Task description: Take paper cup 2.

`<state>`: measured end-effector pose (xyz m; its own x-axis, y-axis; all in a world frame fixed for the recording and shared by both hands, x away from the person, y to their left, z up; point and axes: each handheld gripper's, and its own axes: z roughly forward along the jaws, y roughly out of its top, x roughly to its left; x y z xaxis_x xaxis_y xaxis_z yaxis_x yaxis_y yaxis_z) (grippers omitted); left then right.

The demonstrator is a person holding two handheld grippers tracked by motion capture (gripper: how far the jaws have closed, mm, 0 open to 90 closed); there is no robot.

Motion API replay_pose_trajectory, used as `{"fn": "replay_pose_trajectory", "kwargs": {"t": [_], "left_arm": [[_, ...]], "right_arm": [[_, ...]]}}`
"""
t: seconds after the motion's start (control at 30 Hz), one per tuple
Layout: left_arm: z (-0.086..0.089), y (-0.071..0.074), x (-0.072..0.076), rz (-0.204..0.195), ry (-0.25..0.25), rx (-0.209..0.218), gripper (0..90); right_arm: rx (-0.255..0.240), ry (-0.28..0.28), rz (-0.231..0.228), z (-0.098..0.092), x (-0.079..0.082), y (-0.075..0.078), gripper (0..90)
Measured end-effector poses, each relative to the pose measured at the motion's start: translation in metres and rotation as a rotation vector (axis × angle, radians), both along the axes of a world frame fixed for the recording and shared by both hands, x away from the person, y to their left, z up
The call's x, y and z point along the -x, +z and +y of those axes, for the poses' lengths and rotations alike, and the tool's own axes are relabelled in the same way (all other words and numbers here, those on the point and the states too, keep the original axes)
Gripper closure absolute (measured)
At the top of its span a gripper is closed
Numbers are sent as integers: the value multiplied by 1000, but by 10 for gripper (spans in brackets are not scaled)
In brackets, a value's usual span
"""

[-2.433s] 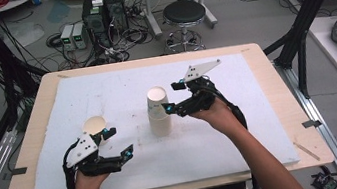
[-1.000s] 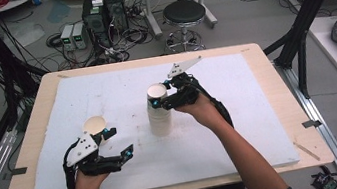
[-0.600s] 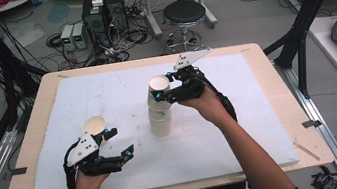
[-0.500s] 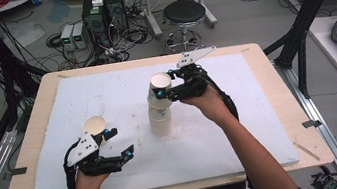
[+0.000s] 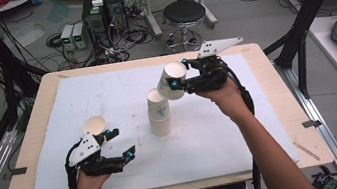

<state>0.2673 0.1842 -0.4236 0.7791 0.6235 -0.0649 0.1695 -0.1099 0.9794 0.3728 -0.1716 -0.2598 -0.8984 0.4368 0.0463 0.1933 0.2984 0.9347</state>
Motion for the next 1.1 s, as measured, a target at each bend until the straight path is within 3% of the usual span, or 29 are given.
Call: {"fn": "replay_pose_trajectory", "kwargs": {"t": [0.4, 0.77, 1.1], "left_arm": [[-6, 0, 1, 0, -26, -5, 174], [-13, 0, 2, -1, -35, -16, 174], [-18, 1, 3, -14, -46, -18, 180]], "right_arm": [[6, -15, -19, -38, 25, -1, 356], [56, -16, -12, -63, 52, -36, 356], [79, -32, -3, -76, 62, -71, 358]]}}
